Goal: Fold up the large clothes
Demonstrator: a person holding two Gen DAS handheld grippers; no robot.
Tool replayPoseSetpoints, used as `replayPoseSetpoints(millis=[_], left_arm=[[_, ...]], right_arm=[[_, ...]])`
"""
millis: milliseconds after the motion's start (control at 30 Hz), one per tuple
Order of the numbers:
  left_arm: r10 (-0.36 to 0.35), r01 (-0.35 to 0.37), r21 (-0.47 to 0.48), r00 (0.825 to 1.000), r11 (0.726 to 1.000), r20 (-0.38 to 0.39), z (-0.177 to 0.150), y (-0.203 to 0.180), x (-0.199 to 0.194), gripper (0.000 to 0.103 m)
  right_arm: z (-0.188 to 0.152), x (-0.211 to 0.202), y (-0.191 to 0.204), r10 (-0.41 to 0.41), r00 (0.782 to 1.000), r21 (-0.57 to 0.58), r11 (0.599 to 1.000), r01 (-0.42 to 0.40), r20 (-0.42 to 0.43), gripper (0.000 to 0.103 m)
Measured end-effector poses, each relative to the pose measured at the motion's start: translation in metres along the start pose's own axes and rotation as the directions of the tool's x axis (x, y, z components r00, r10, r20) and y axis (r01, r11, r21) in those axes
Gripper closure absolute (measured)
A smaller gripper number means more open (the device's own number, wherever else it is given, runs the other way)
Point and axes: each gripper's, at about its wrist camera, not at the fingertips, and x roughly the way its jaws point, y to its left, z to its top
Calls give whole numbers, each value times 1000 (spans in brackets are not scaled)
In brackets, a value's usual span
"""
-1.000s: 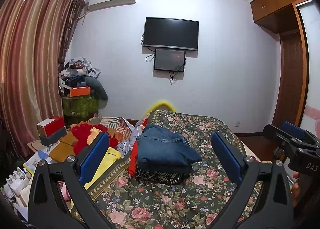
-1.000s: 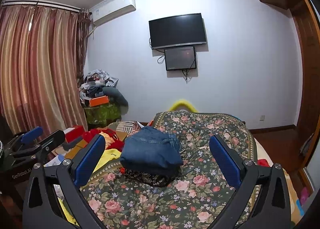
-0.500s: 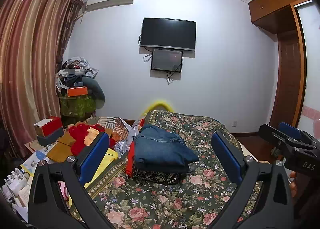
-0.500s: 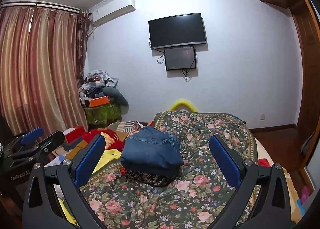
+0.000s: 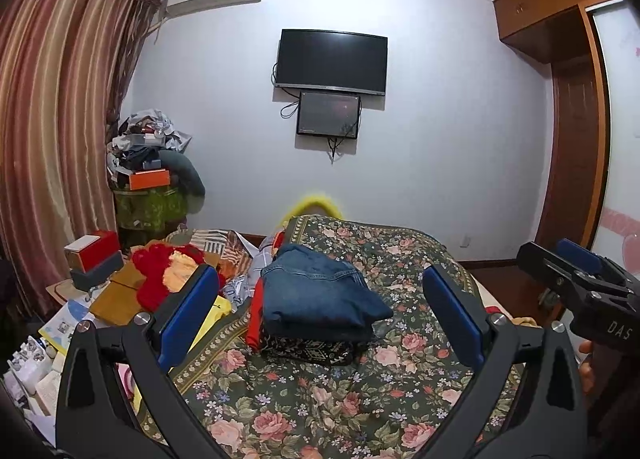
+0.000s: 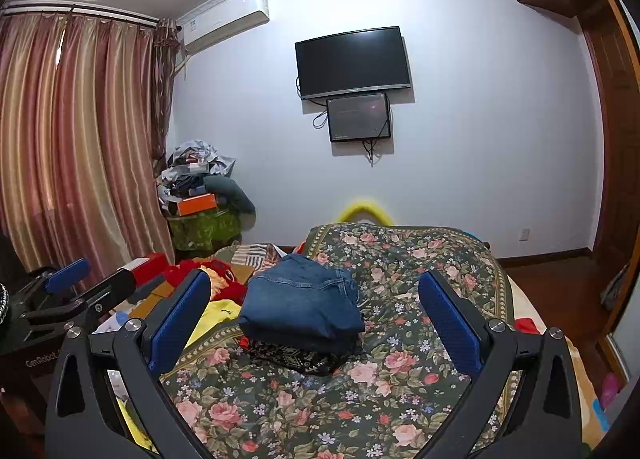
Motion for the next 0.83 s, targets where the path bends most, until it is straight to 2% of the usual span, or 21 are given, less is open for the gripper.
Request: replayPoseSetpoints(millis=[400,833], left_arm=[[-37,37,7,999,999,-7,1,-3,1,1],[-42,41,-11,999,999,-11,-1,-1,1,1]], right_arm=[[-1,0,2,-13,1000,-7,1000,13,7,0],[-2,-1,4,-15,1000,-11,1000,15,1,0]])
